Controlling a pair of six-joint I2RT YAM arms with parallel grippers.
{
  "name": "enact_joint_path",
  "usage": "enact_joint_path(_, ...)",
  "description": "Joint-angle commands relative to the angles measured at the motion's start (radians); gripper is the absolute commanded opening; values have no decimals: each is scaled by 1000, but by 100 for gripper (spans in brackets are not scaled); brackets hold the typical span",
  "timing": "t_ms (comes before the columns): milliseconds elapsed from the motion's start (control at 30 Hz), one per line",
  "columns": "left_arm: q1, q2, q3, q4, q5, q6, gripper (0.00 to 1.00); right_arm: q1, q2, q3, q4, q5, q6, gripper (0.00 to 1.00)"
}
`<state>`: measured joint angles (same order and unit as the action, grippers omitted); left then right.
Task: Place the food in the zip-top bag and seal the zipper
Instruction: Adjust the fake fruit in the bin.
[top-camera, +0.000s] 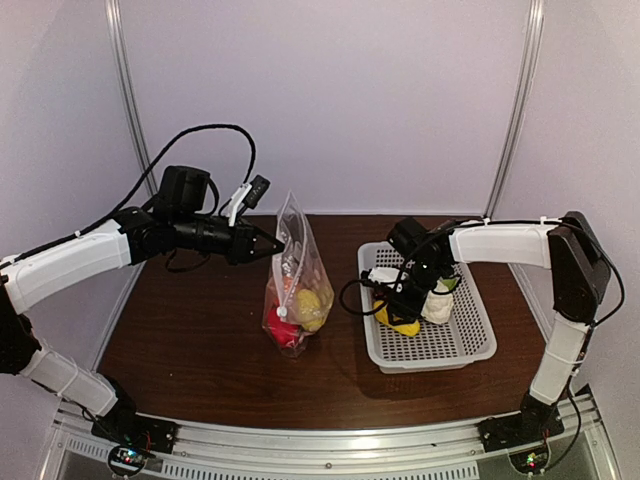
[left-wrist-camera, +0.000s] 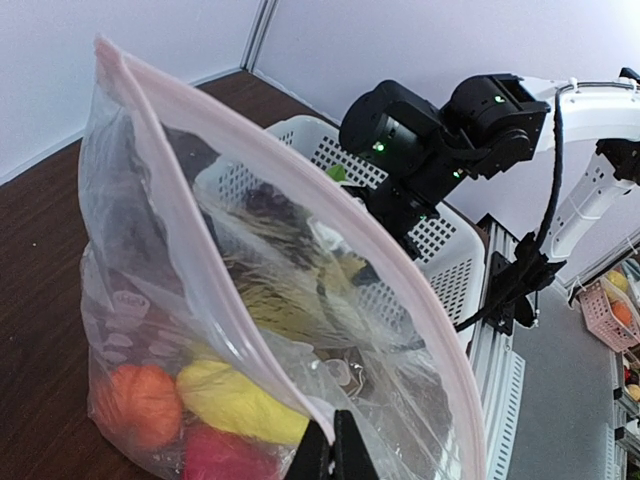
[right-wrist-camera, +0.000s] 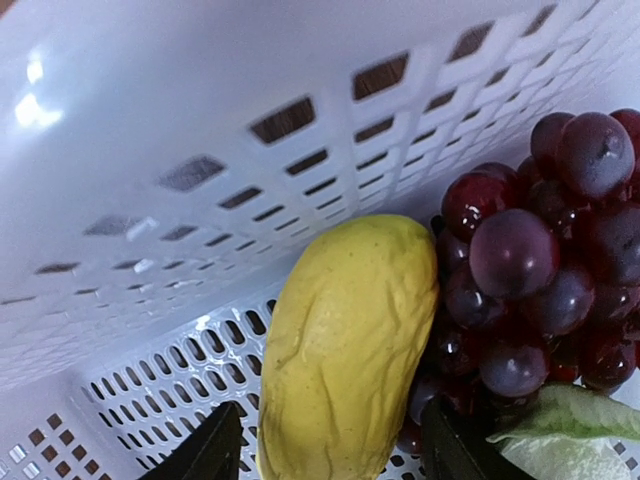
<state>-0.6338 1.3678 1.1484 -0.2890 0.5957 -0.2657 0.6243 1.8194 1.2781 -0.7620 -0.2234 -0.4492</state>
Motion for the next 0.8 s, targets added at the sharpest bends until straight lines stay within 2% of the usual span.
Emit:
enact_joint_path(0,8,-10,-1,14,3,20,0,6,-10,-21,-1,-13,17,60)
enact_joint_path(67,8,-8,-1,13,2,20,0,4,-26,-35,0,-9,14,59)
enact_joint_path(167,8,-6,-1,13,2,18,0,4,-32,-53,8,-7,11,67)
enact_joint_path(233,8,-3,0,13,3,19,0,5,-12,-56,11,-9,21,69)
enact_joint_path(433,8,-4,-3,13,-2,19,0,4,1,-49,15,-14,32,63)
enact_joint_path(767,8,8,-1,13,3,19,0,-16,-169,-42,-40,31,24,53)
